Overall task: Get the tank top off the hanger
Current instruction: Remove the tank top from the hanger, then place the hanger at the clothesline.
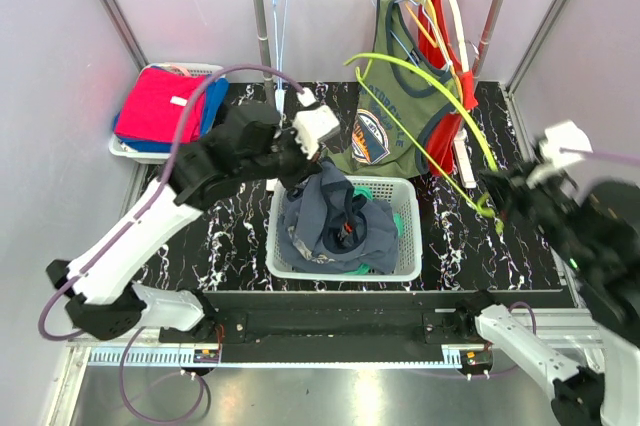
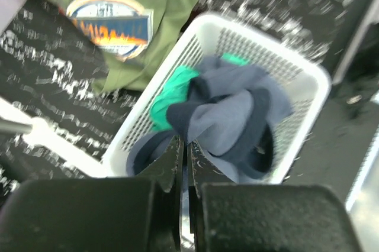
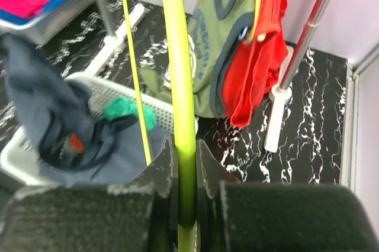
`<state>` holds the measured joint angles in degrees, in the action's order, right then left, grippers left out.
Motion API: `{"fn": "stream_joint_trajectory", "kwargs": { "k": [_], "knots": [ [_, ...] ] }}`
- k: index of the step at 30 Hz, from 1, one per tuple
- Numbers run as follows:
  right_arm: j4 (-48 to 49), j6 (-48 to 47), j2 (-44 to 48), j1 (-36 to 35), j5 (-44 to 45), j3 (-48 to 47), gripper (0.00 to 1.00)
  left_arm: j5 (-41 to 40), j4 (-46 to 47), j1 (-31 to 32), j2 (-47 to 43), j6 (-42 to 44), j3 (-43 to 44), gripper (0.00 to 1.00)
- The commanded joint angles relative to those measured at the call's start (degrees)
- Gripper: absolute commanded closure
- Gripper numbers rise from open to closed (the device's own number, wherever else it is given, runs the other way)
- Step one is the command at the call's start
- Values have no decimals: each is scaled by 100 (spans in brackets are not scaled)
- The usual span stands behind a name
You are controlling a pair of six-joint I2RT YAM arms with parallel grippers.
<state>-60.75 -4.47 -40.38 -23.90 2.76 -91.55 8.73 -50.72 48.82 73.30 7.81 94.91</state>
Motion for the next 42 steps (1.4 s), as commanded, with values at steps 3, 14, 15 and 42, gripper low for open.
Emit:
{"fn": "stream_joint_trajectory", "kwargs": {
  "k": [3, 14, 15, 42],
  "knots": [
    [1424, 218, -1023, 17, 383, -469, 100, -444, -70, 31, 247, 791, -340, 100],
    [2287, 420, -2447, 17, 84, -803, 100, -821, 879, -21, 202, 1003, -2460, 100],
    [2296, 421, -2518, 17, 110, -838, 100, -742, 906, -21, 255, 1046, -2512, 100],
    [2094, -133, -4697, -765, 944, -2902, 100, -338, 1057, -13, 177, 862, -2297, 1]
  ]
}}
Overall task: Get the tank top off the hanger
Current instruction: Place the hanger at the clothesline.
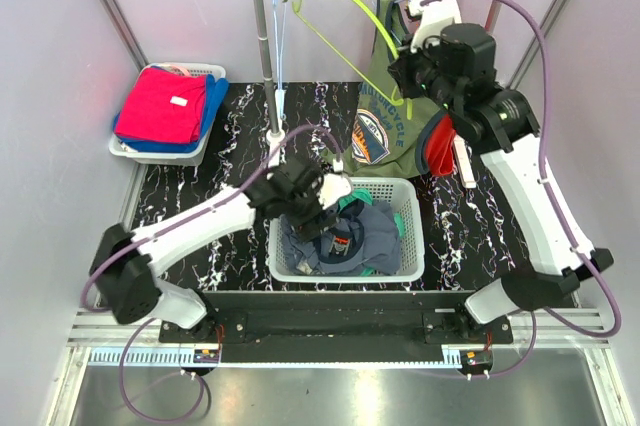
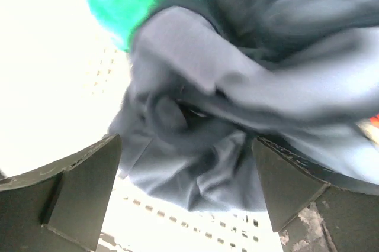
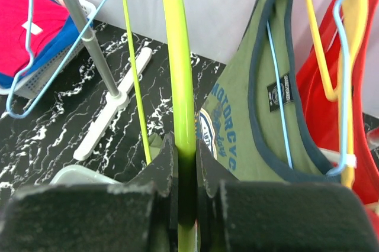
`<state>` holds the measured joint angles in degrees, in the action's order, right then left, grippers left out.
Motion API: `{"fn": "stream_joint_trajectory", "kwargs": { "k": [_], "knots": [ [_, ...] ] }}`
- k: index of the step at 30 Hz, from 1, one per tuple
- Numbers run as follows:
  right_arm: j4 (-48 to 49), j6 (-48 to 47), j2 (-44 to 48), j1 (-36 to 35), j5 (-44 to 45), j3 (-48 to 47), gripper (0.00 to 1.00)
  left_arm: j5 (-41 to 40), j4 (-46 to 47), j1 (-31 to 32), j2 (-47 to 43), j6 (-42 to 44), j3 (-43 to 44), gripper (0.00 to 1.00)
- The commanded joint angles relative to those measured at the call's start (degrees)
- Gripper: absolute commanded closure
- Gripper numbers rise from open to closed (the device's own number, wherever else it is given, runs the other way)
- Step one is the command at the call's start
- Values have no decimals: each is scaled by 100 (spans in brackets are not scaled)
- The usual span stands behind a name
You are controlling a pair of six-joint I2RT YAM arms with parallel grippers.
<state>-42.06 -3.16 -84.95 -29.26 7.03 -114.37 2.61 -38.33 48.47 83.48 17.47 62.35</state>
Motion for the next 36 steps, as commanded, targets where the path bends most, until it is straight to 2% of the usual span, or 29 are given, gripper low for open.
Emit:
{"fn": "stream_joint_trajectory", "kwargs": {
  "k": [1, 9, 14, 18, 29, 36],
  "knots": [
    [190, -308, -320, -378, 719, -718, 100, 318, -489, 22, -912, -104, 1146, 1],
    [-451, -677, -1365, -906, 1924, -2123, 100, 1065, -1747, 14, -1422, -60, 2797, 1],
    [-733, -668, -1858, -1003, 2153, -2940, 100, 1084, -2029, 14, -1519, -78, 3564, 1],
    [-724, -809, -2052, -1091, 2487, -3197, 100, 970, -2223, 5, -1589, -42, 4205, 1],
    [-338, -1433, -2842, -1741, 3410, -3557, 100, 618, -2302, -22, -1827, -130, 4708, 1],
    [-162, -1486, -3098, -1856, 3709, -3777, 100, 415, -2267, -39, -1932, -69, 4787, 1]
  ]
}}
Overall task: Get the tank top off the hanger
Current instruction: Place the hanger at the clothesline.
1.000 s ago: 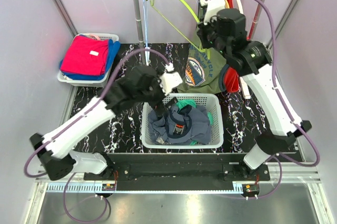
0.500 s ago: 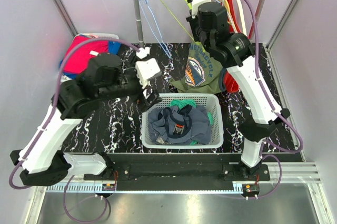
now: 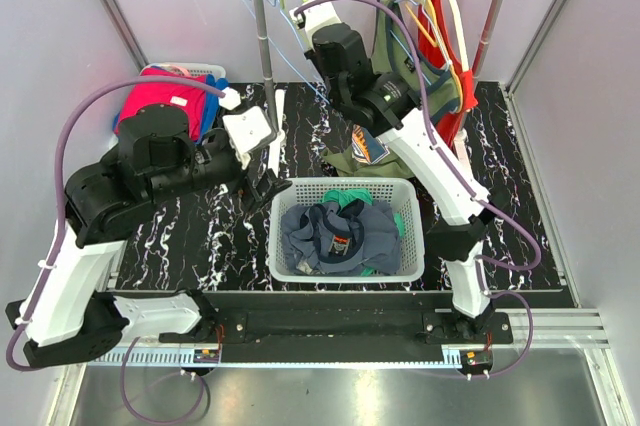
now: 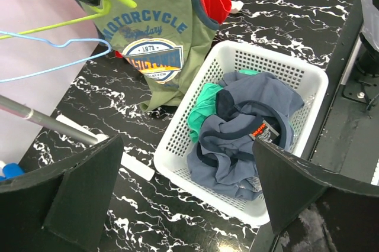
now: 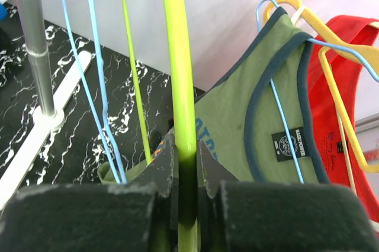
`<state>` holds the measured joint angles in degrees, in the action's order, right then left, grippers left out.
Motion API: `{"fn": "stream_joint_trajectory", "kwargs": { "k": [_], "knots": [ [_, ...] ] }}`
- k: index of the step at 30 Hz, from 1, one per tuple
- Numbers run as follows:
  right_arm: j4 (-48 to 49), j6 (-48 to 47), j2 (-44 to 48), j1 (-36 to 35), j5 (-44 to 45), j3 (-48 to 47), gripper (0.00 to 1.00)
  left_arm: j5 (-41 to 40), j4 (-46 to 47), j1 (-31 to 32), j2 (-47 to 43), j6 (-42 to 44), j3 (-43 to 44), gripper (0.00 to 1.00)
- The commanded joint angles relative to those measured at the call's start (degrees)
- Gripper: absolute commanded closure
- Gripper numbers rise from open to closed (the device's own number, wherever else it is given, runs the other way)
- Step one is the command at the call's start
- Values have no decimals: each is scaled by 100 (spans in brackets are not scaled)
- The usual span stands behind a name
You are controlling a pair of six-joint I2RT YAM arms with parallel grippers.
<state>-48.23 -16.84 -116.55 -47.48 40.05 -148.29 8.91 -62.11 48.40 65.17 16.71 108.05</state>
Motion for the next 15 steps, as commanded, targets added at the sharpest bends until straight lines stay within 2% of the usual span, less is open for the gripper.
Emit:
{"fn": "stream_joint_trajectory", "kwargs": {
  "k": [1, 7, 9, 10, 11, 12, 15],
  "knots": [
    [472, -100, 62, -33, 398, -394, 100, -197, 111, -41, -109, -10, 225, 1],
    [481, -47, 62, -85, 319, -333, 100, -223, 102, -85, -127, -19, 225, 1],
    [437, 40, 124, -94, 231, -271, 95, -240, 129, -120, -127, -27, 234, 1],
    [420, 101, 194, -94, 179, -192, 91, -232, 129, -120, -127, -36, 234, 1],
    [411, 180, 255, -94, 178, -148, 73, -223, 120, -129, -101, -27, 234, 1],
    [411, 294, 317, -94, 196, -78, 65, -223, 129, -129, -101, 42, 225, 1],
    [428, 497, 738, -86, -5, 352, 53, -301, 155, -121, -57, 87, 217, 1]
  ]
}}
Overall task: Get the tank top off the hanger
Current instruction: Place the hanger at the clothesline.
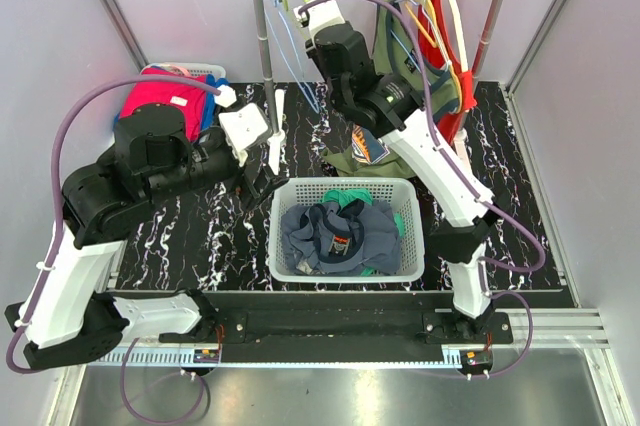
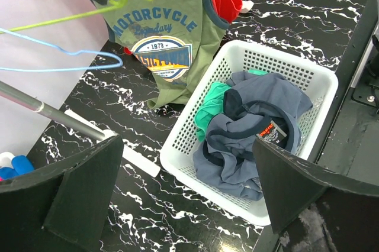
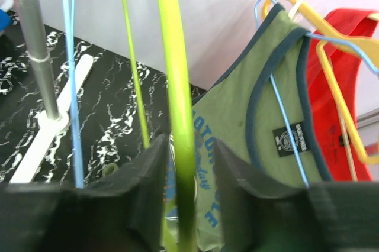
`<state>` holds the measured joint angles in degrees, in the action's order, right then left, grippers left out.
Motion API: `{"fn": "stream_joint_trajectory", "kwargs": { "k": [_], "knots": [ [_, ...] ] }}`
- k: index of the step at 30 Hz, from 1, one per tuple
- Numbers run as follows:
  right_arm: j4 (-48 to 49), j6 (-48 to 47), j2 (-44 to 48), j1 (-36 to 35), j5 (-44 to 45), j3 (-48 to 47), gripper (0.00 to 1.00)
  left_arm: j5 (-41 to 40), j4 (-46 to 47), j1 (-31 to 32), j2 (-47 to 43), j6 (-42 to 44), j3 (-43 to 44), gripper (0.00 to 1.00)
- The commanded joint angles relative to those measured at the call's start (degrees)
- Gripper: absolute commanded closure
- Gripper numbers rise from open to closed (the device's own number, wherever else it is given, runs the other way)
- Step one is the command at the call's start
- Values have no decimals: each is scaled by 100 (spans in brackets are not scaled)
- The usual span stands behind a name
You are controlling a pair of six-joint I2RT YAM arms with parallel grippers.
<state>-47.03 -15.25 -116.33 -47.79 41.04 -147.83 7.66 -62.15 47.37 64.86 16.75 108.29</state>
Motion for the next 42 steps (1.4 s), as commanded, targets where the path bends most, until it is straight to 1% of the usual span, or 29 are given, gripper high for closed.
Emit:
{"fn": "stream_joint_trajectory", "kwargs": {
  "k": [1, 3, 4, 6, 9, 10, 13, 14, 16, 17, 21, 23, 28, 32, 36, 42],
  "knots": [
    [351, 373, 987, -55, -174, 629, 50, -238, 185, -26, -17, 82, 192, 1],
    [553, 470, 1296, -55, -350, 991, 45, -256, 238, -18, 18, 83, 166, 1],
    [606, 505, 1585, -55, -403, 1297, 45, -256, 282, -26, 35, 82, 157, 1],
    [730, 531, 1867, -55, -395, 1545, 44, -326, 335, -27, 62, 74, 122, 1],
    [1142, 400, 2509, -2, -140, 2151, 44, -475, 423, -27, 53, 91, 34, 1],
    [1265, 365, 2850, 50, -105, 2501, 44, -493, 467, -27, 44, 109, -18, 1],
    [1433, 434, 3317, 506, -253, 2986, 45, -616, 528, -18, 18, 153, -115, 1],
    [1442, 504, 3415, 751, -393, 3084, 47, -625, 537, -18, 9, 161, -133, 1],
    [1520, 566, 3660, 1016, -657, 3417, 48, -617, 581, -18, 0, 161, -176, 1],
    [1643, 636, 3731, 1296, -893, 3532, 48, -591, 581, -26, 0, 162, -168, 1],
    [1670, 795, 3758, 1807, -1281, 3761, 50, -572, 572, -26, 44, 214, -115, 1],
    [1662, 943, 3715, 1948, -1579, 3814, 51, -590, 564, -18, 62, 223, -98, 1],
    [1644, 1260, 3696, 2247, -1852, 4174, 52, -599, 581, -26, 79, 214, -168, 1],
    [1661, 1655, 3916, 2327, -1950, 4674, 53, -599, 599, -18, 71, 223, -229, 1],
    [1776, 1841, 4197, 2344, -1977, 5368, 51, -652, 599, -18, 62, 214, -238, 1],
    [1828, 1876, 4479, 2414, -1906, 5773, 50, -678, 590, -18, 0, 223, -343, 1]
  ]
}}
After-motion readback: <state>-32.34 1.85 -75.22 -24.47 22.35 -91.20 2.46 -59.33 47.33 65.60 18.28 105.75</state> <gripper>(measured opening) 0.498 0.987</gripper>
